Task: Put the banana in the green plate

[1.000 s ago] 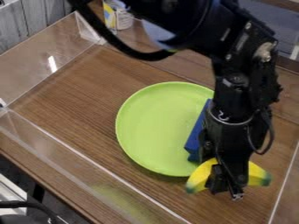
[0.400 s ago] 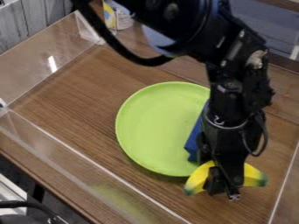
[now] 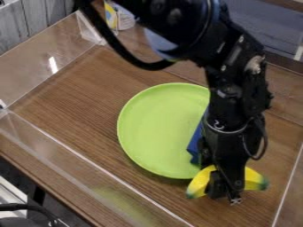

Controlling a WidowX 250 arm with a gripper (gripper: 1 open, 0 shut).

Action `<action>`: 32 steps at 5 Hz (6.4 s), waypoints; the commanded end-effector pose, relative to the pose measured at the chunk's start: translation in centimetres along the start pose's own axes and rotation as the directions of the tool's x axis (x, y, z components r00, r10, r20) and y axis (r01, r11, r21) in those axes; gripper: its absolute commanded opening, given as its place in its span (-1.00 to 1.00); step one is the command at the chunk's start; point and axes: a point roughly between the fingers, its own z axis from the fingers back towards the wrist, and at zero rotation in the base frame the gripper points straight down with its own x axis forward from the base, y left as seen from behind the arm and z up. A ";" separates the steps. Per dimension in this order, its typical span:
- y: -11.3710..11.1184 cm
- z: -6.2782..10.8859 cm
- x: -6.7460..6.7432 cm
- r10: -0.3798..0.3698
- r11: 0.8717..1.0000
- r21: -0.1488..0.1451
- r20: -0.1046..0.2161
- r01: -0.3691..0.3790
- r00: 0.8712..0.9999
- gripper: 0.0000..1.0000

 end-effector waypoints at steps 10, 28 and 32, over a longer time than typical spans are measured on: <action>1.9 -0.1 -0.1 0.059 0.998 -0.009 0.068 -0.058 0.996 -1.00; 9.6 1.9 -4.0 0.281 0.955 0.057 0.144 -0.291 0.949 -1.00; 10.0 2.1 -3.8 0.303 0.949 0.040 0.154 -0.312 0.940 -1.00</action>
